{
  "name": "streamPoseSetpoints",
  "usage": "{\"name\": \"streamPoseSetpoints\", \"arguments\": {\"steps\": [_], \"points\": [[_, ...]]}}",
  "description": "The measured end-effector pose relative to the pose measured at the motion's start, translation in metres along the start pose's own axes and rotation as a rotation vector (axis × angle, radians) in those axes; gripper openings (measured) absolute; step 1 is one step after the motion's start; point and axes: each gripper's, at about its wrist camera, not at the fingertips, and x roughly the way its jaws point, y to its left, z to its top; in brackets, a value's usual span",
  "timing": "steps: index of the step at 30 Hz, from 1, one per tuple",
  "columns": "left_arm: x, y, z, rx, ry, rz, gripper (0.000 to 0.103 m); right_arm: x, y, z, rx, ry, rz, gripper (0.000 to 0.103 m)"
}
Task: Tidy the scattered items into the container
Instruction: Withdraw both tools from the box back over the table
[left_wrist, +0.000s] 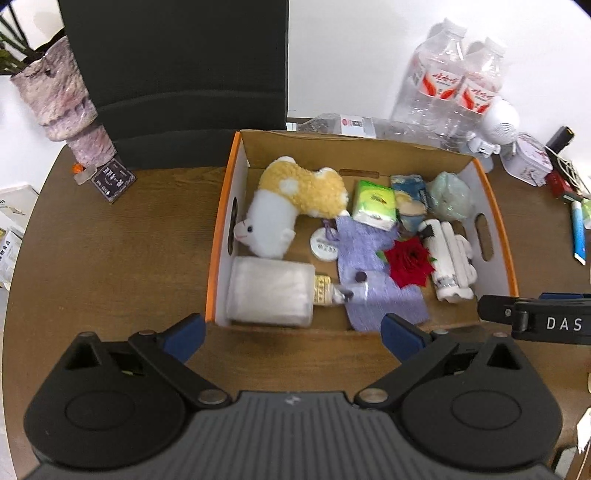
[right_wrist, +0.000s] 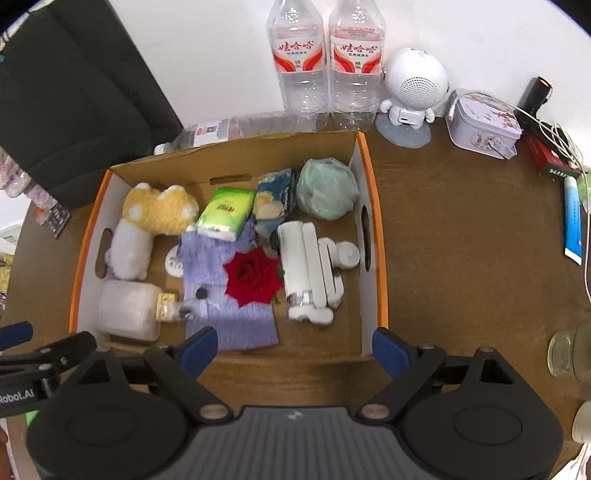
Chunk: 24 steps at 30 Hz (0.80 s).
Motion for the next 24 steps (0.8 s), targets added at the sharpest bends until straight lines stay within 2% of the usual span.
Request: {"name": "streamPoseSetpoints", "arguments": {"steps": [7, 11, 14, 17, 20, 24], "points": [[-0.039, -0.002, -0.026, 0.016, -0.07, -0.033, 0.103, -0.035, 0.004, -0.032, -0.014, -0.059, 0.034, 0.091], [-0.066, -0.005, -0.057, 0.038, -0.203, -0.055, 0.103, -0.059, 0.009, -0.055, -0.03, -0.134, 0.074, 0.091], [-0.077, -0.01, -0.085, 0.054, -0.296, 0.001, 0.103, -0.071, 0.016, -0.076, -0.057, -0.195, 0.08, 0.091], [-0.089, -0.014, -0.117, 0.074, -0.431, 0.04, 0.103, -0.083, 0.02, -0.101, -0.076, -0.29, 0.086, 0.091], [-0.094, -0.012, -0.15, 0.078, -0.558, 0.008, 0.103, -0.088, 0.02, -0.13, -0.086, -0.401, 0.083, 0.093], [-0.083, -0.006, -0.2, 0.066, -0.66, -0.047, 0.103, -0.076, 0.012, -0.173, -0.076, -0.512, 0.053, 0.093]]}}
